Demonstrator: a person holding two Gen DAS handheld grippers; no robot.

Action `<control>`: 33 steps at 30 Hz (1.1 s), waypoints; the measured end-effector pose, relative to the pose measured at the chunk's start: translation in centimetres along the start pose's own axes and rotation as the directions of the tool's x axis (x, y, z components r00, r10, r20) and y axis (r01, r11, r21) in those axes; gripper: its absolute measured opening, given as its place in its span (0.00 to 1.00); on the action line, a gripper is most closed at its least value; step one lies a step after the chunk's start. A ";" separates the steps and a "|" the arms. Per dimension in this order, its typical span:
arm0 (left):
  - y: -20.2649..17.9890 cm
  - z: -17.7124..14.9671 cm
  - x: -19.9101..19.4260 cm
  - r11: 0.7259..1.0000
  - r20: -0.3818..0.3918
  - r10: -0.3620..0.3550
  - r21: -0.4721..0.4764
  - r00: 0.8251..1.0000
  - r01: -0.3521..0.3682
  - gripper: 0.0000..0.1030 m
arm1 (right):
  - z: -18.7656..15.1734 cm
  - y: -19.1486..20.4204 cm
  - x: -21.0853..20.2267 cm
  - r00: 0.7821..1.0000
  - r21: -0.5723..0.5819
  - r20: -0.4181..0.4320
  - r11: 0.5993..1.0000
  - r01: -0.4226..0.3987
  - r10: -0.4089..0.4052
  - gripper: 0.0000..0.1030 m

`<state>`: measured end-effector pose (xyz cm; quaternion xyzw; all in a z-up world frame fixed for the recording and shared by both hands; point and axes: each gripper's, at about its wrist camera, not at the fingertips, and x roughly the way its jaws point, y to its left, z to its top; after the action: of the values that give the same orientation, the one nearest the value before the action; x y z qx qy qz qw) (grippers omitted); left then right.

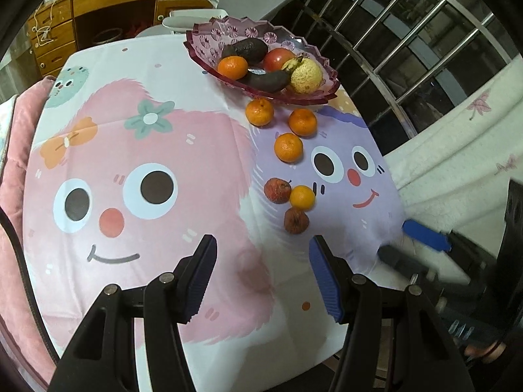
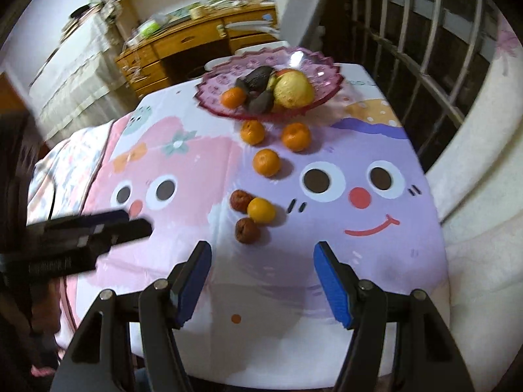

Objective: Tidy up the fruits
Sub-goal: 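Withdraw both grippers from the bowl toward the remaining fruits, then grasp a brown shriveled fruit with the left gripper while the right gripper grasps another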

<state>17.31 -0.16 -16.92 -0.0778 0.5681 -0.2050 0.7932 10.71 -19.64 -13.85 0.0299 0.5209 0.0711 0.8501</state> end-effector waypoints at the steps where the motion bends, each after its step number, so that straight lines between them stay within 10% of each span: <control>1: 0.0 0.3 0.5 1.000 -0.008 -0.006 -0.006 1.000 0.006 0.56 | -0.3 0.2 0.4 1.000 -0.020 -0.005 1.000 -0.009 0.009 0.64; 17: -1.7 4.2 9.6 0.998 -0.090 -0.036 -0.053 0.995 0.031 0.55 | -2.3 2.0 8.2 0.998 -0.266 0.022 0.962 -0.058 0.066 0.45; 33: -0.7 4.4 12.3 0.984 -0.055 -0.107 -0.146 0.993 0.098 0.32 | -2.2 1.9 10.4 0.995 -0.276 0.025 0.957 -0.085 0.095 0.30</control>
<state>24.58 -6.42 -25.87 -0.1573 0.6010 -0.2067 0.7559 13.23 -16.24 -23.82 -0.0633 0.4881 0.1805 0.8516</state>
